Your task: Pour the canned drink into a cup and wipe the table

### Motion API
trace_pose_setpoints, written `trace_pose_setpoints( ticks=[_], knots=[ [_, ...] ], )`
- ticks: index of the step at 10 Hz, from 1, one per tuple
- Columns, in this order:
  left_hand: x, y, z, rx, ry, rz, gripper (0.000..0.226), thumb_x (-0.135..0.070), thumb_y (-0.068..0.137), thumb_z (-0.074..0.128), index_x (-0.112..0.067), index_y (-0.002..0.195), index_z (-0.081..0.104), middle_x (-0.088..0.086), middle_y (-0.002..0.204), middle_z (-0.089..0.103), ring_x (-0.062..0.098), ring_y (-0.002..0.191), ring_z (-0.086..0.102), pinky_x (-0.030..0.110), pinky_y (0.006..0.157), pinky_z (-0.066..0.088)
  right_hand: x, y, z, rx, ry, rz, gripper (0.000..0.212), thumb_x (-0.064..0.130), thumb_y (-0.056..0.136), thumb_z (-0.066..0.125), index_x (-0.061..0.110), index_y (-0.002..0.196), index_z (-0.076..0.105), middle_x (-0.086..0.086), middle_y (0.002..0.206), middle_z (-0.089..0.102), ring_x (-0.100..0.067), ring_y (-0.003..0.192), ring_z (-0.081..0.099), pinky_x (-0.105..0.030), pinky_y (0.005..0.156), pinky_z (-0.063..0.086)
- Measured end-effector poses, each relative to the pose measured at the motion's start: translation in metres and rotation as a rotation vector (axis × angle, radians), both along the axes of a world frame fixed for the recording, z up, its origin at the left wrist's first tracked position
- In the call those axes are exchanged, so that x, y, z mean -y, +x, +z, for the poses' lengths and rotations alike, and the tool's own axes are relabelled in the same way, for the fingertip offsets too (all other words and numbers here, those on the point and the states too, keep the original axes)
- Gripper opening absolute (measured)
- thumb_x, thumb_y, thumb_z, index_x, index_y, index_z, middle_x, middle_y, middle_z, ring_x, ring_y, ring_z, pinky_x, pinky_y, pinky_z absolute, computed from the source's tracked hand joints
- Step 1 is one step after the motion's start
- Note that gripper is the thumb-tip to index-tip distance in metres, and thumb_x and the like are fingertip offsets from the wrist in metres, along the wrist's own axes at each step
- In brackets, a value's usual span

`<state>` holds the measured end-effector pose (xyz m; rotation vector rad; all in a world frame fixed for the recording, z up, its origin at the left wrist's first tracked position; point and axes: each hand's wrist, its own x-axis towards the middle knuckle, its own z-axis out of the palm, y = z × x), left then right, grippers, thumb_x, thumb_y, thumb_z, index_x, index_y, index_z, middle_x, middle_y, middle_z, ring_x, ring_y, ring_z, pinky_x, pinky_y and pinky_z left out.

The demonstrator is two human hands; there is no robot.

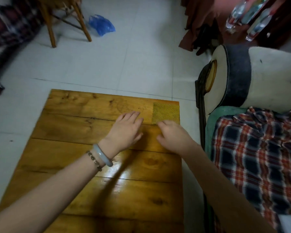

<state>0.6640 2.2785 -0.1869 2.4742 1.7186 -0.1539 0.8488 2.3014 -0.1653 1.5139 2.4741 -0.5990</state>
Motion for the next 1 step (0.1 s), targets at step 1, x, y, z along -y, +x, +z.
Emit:
trace_pose_setpoints(
  ticks=[1],
  knots=[
    [0.0341, -0.0223, 0.0564, 0.009, 0.083, 0.05, 0.065, -0.044, 0.092, 0.048, -0.013, 0.145, 0.028, 0.01, 0.153, 0.027, 0.023, 0.14, 0.025, 0.035, 0.111, 0.017, 0.0211, -0.0213, 0.0571, -0.029, 0.081, 0.047, 0.055, 0.03, 0.089, 0.048, 0.013, 0.14, 0.034, -0.01, 0.138, 0.043, -0.028, 0.127, 0.038, -0.041, 0.104, 0.035]
  ],
)
